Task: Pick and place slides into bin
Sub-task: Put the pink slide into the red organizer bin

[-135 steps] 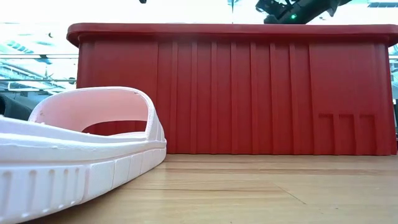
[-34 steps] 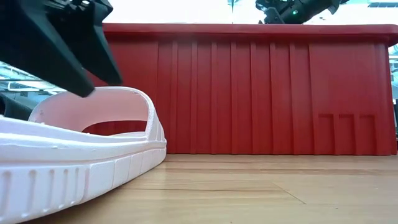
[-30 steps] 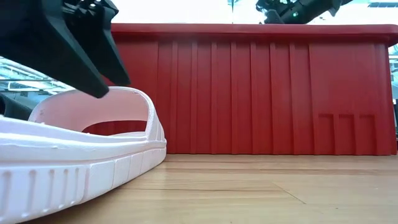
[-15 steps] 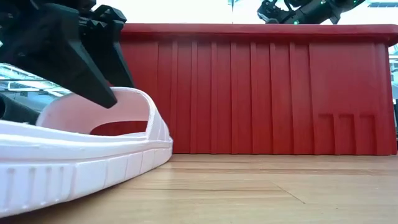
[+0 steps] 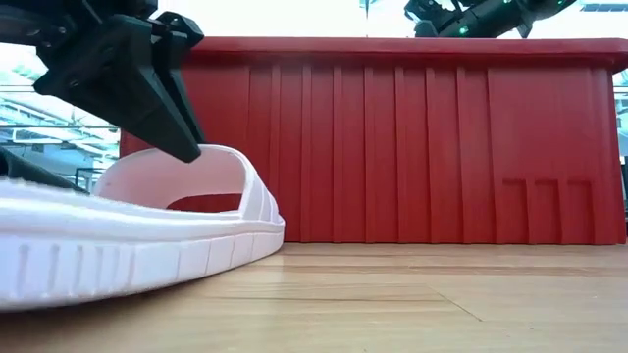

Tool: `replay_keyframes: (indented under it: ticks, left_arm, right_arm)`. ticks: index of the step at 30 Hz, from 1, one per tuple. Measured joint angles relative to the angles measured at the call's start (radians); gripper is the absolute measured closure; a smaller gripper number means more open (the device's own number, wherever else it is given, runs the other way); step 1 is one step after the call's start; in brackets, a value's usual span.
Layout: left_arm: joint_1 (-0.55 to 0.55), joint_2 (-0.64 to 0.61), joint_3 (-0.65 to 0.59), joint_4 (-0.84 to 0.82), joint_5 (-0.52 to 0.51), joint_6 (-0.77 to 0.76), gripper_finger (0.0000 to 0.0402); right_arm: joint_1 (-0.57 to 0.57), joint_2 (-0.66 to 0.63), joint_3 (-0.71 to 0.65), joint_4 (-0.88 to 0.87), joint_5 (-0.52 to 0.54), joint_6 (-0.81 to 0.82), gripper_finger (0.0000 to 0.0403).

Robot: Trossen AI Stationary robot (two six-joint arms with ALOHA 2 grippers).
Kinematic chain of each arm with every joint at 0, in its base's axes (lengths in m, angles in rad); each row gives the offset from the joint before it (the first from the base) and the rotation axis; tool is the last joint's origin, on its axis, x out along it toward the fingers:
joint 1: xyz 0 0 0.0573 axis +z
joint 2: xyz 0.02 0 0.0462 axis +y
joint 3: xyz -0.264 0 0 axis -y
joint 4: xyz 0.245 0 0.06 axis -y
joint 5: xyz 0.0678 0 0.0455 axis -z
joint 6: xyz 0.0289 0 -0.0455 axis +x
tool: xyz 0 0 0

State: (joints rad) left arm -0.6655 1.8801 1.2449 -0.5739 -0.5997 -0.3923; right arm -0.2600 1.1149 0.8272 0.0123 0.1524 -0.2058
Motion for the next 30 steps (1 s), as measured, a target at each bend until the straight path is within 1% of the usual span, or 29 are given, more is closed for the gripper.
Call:
replay_keyframes:
  ticks: [2,3,7,11,14,18,23,30]
  left_arm:
    - [0.005,0.000,0.000,-0.001,0.008,0.007,0.0392]
    - [0.008,0.000,0.000,0.000,0.015,0.012,0.0395]
    - [0.016,0.000,0.000,0.001,0.024,0.017,0.0389]
    - [0.022,0.000,0.000,0.002,0.024,0.048,0.0398]
    - [0.029,0.000,0.000,0.002,0.027,0.059,0.0395]
    - [0.041,-0.004,0.000,0.002,0.059,0.084,0.0399]
    - [0.051,-0.037,0.000,-0.009,0.088,0.100,0.0400]
    - [0.050,-0.150,-0.001,-0.012,0.092,0.111,0.0400]
  right_arm:
    - [0.000,0.000,0.000,0.000,0.000,0.000,0.0248]
    - [0.000,0.000,0.000,0.000,0.000,0.000,0.0248]
    - [0.000,0.000,0.000,0.000,0.000,0.000,0.0248]
    - [0.000,0.000,0.000,0.000,0.000,0.002,0.0248]
    - [0.000,0.000,0.000,0.000,0.000,0.002,0.0248]
    - [0.000,0.000,0.000,-0.001,0.000,0.003,0.0248]
    - [0.000,0.000,0.000,-0.001,0.000,0.003,0.0248]
    - [0.000,0.000,0.000,-0.001,0.000,0.001,0.0248]
